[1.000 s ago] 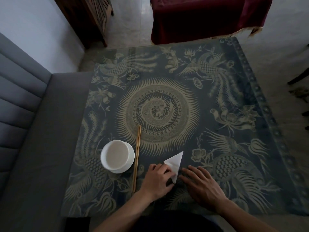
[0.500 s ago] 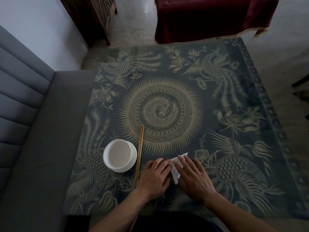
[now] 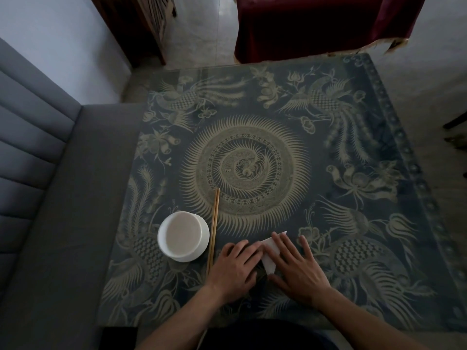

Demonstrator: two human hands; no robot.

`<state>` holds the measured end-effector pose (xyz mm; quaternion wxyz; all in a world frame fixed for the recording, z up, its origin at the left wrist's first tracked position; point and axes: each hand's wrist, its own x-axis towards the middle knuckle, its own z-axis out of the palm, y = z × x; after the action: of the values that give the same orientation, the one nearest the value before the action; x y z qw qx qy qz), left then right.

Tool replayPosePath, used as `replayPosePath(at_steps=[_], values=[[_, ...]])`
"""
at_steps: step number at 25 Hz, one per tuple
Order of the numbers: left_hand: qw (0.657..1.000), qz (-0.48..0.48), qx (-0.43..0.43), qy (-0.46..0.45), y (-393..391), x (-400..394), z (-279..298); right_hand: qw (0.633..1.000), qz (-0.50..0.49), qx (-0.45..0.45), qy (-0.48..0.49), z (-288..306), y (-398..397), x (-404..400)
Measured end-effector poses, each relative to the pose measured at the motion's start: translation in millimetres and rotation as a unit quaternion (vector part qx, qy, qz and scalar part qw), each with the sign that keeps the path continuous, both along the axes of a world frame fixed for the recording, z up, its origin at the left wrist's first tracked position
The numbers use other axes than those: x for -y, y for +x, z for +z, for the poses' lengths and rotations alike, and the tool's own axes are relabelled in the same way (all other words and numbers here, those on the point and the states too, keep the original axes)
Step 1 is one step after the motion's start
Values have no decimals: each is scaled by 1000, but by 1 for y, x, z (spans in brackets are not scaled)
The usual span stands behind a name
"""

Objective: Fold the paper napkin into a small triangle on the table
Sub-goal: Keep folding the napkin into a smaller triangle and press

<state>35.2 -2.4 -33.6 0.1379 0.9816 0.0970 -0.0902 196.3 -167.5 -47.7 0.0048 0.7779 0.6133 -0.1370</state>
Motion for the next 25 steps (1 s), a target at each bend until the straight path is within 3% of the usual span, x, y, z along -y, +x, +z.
replayPosePath(at_steps=[8, 14, 25], values=[[1000, -8, -5, -7, 1, -5, 2, 997, -61, 35, -7, 0, 31, 7], [999, -37, 0, -1, 13, -3, 1, 997, 59, 20, 43, -9, 20, 4], [988, -138, -62, 31, -19, 20, -16, 998, 57, 0, 28, -10, 22, 5]])
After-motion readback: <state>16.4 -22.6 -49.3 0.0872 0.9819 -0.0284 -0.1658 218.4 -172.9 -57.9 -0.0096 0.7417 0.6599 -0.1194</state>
